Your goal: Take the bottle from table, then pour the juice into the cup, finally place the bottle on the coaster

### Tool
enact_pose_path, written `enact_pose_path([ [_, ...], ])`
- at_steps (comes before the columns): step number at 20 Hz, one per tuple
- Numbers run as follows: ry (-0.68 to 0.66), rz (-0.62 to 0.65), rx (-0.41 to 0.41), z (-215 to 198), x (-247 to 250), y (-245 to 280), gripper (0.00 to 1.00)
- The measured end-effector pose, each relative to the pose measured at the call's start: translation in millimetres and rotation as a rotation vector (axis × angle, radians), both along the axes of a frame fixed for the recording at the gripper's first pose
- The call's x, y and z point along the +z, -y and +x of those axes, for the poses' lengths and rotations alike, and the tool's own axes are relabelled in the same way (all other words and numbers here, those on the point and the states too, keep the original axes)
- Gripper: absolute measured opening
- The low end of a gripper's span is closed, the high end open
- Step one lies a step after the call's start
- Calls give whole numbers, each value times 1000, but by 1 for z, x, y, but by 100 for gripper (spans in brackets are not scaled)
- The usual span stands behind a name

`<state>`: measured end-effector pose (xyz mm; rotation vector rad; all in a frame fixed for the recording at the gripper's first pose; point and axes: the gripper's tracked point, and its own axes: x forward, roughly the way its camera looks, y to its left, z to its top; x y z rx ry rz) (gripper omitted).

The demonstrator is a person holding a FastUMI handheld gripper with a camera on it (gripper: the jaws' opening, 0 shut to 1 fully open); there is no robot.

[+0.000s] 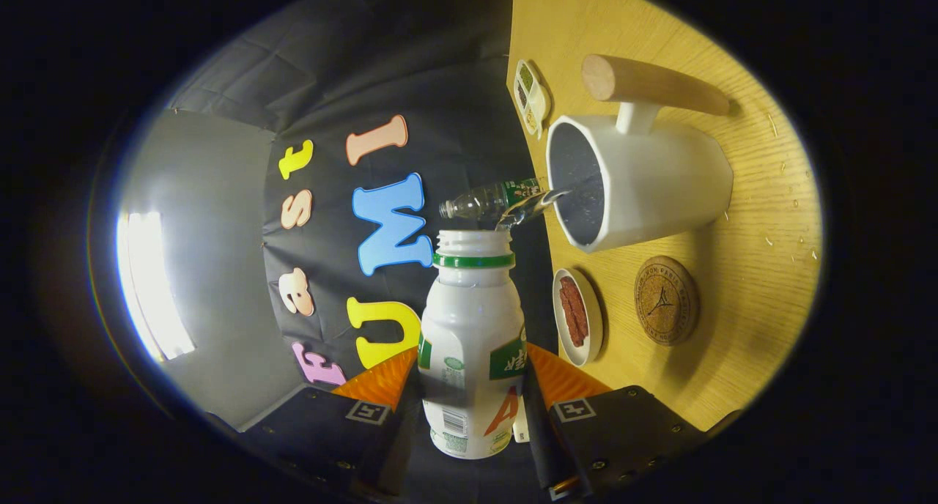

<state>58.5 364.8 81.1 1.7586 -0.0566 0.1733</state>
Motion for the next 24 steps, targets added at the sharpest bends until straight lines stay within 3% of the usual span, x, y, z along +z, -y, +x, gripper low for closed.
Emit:
enact_pose_path([
  [24,-19,174,-34,-1,6,11,66],
])
